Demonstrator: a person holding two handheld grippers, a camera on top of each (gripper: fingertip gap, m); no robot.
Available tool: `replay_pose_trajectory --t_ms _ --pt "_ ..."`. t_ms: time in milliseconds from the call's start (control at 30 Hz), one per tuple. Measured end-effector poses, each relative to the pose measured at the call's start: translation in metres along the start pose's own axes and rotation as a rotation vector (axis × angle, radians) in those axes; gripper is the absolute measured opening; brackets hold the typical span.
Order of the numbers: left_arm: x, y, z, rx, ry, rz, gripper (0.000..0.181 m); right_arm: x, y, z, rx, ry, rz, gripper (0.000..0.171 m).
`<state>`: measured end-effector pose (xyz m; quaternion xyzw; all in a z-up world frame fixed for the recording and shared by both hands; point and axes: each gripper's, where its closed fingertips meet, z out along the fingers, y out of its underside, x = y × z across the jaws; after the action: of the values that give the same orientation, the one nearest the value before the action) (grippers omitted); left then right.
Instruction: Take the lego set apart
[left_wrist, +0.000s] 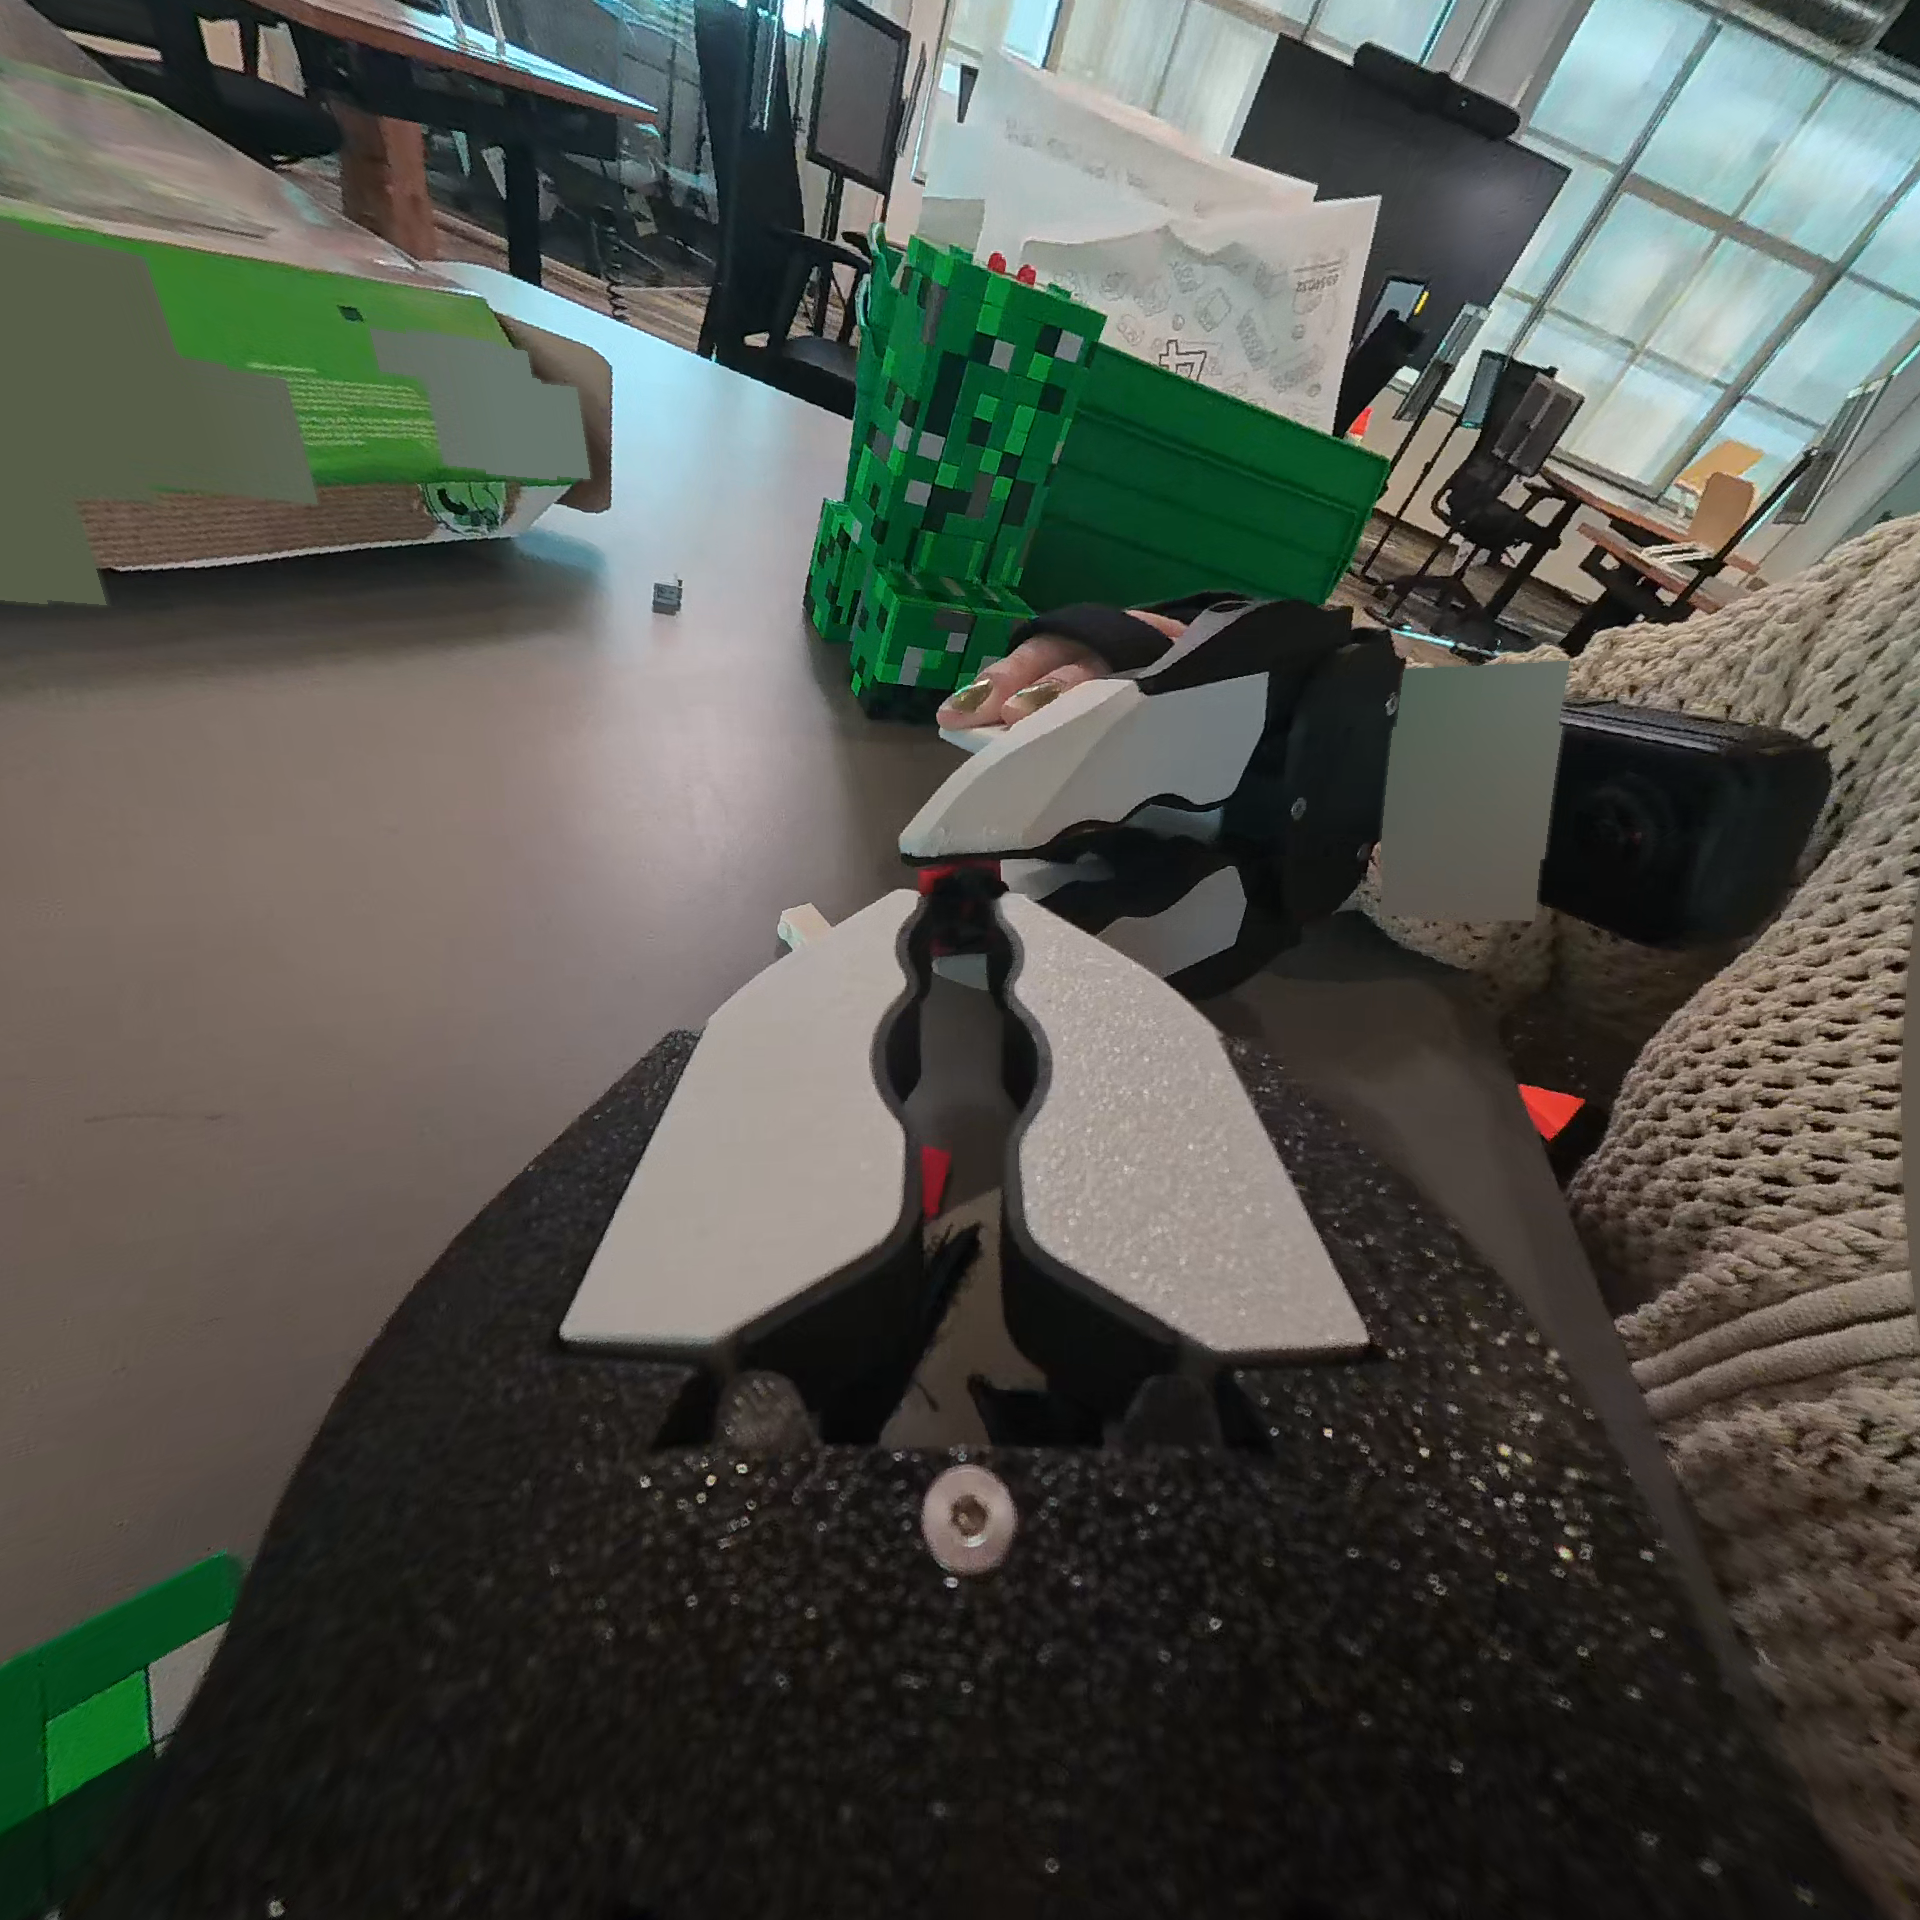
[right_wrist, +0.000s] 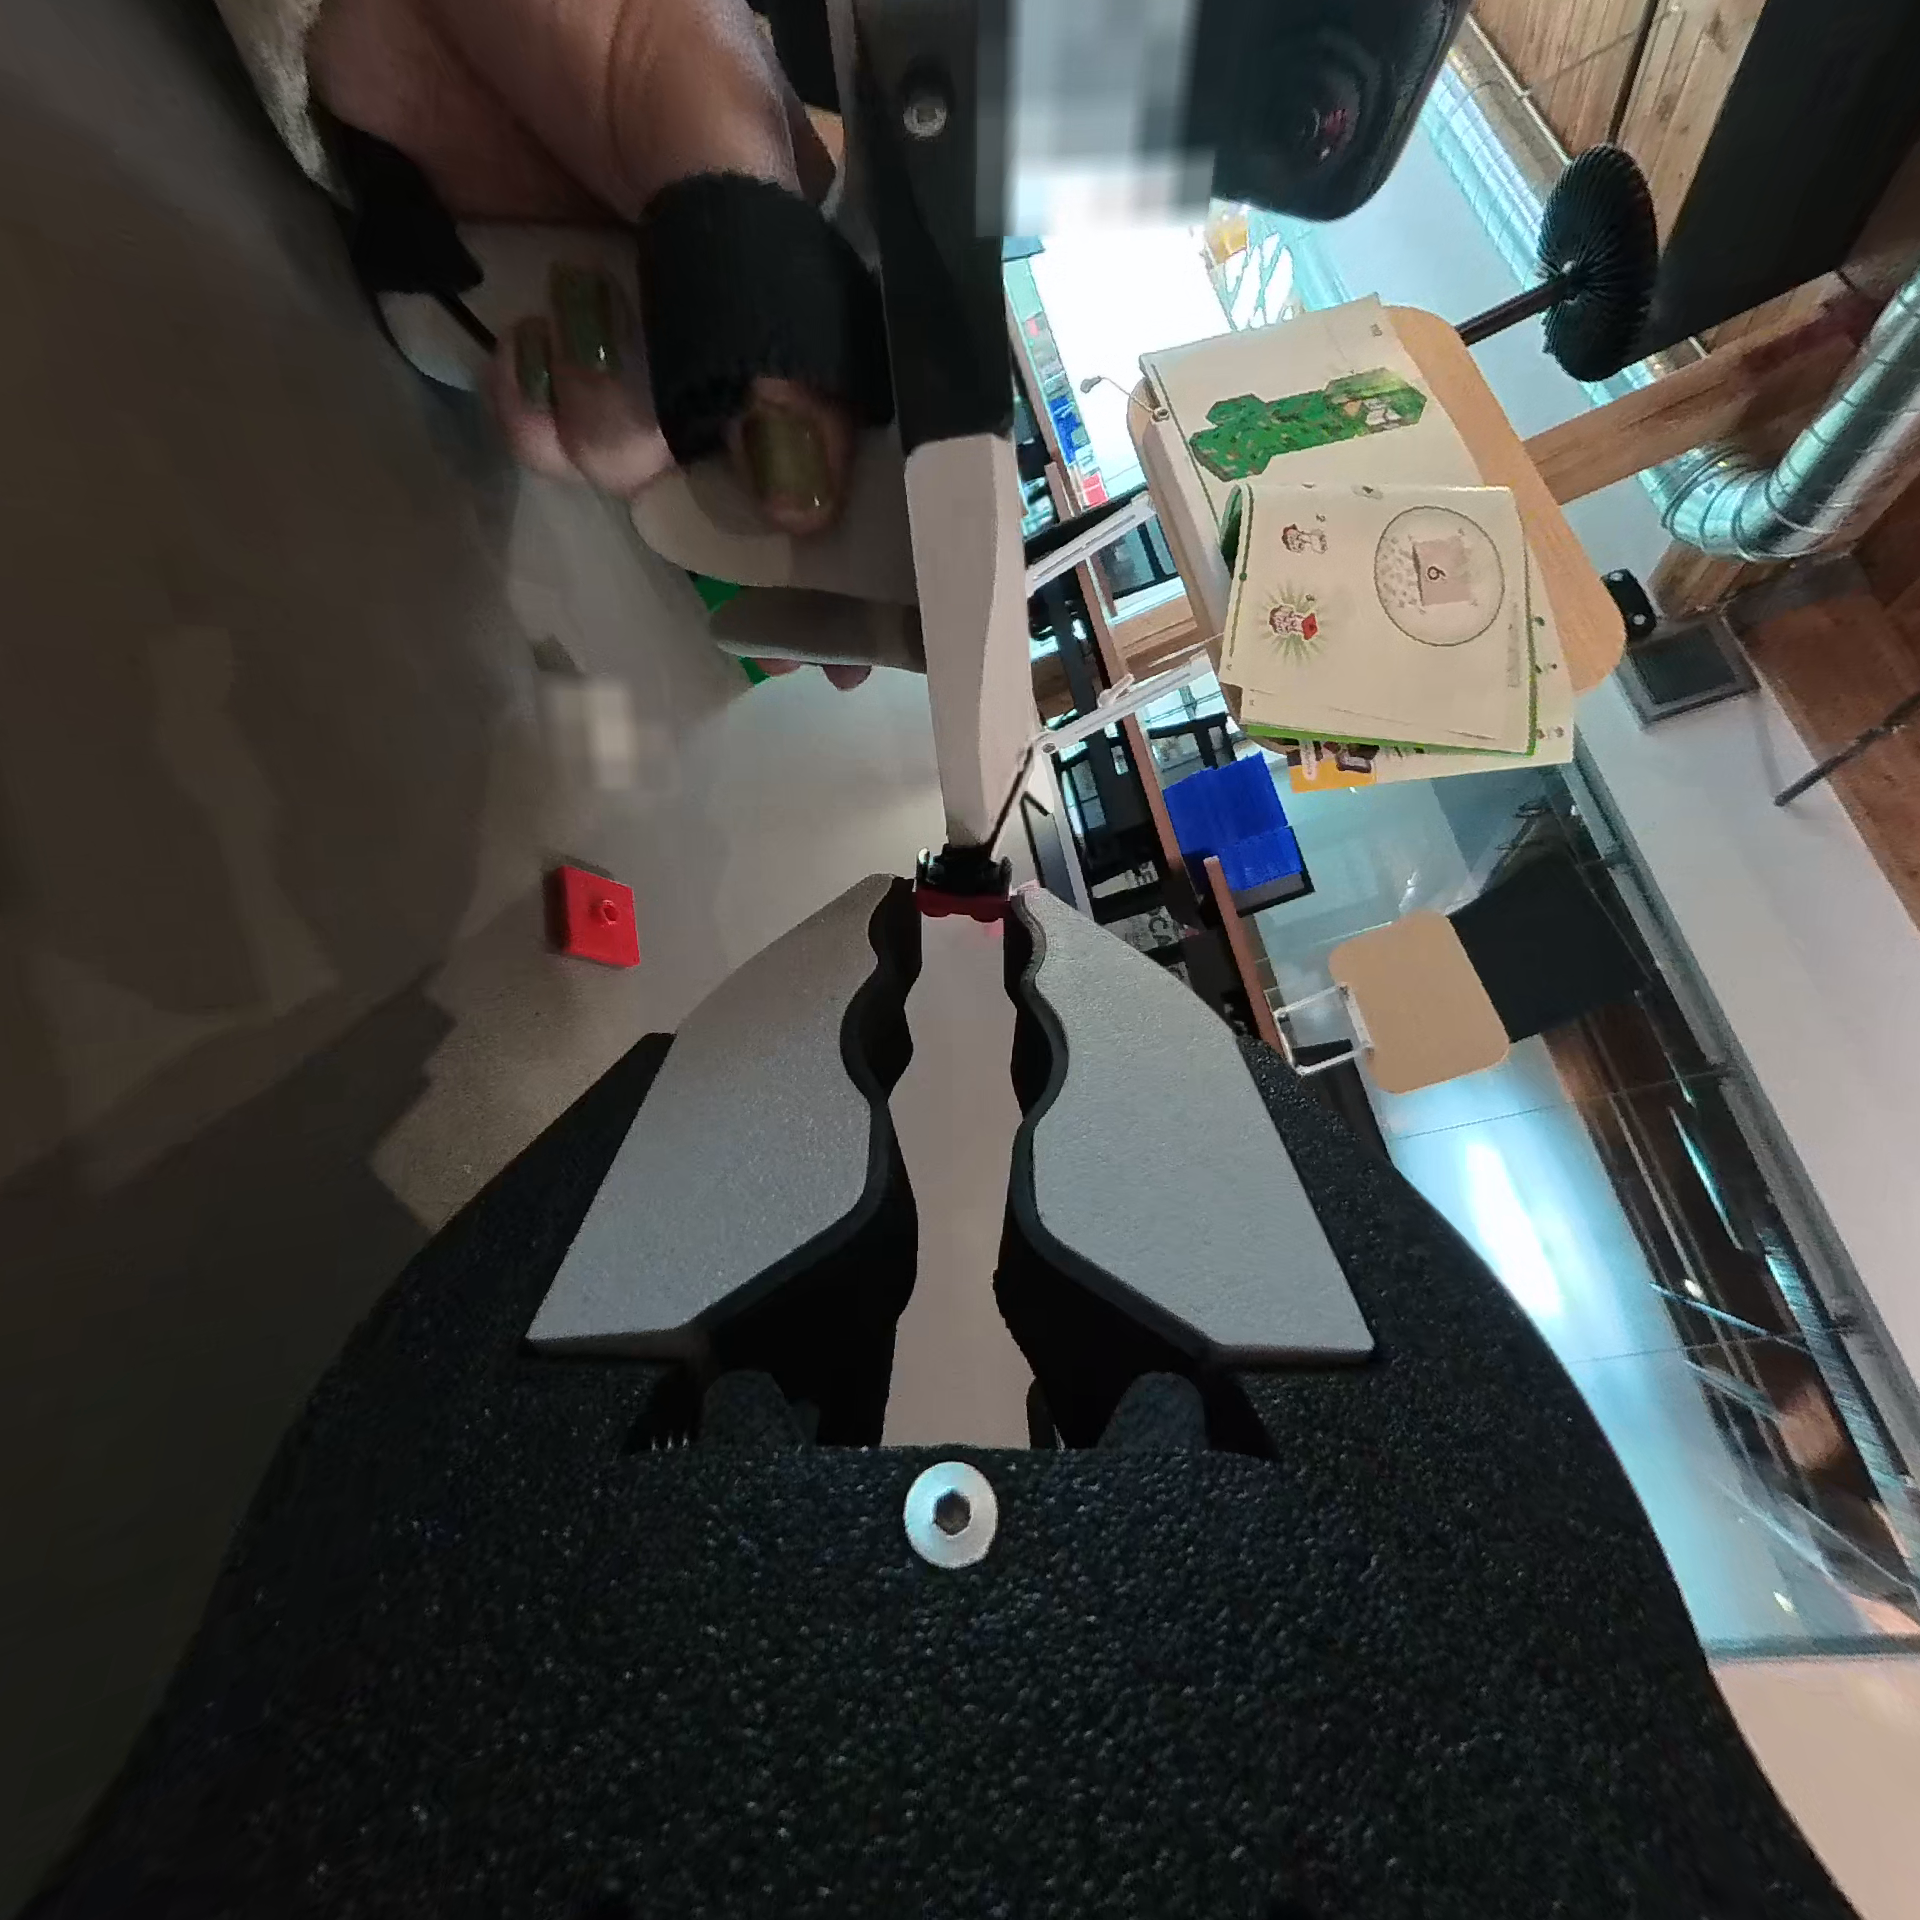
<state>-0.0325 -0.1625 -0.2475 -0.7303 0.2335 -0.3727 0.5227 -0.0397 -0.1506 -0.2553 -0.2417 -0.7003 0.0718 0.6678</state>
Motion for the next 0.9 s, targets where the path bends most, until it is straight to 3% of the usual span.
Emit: replay_pose_trajectory --t_ms 900 --pt "-0.01 0.008 0.002 -0.049 0.055 -0.235 0.003 -0.008 0.011 0.006 -0.097 -0.037 0.023 0.015"
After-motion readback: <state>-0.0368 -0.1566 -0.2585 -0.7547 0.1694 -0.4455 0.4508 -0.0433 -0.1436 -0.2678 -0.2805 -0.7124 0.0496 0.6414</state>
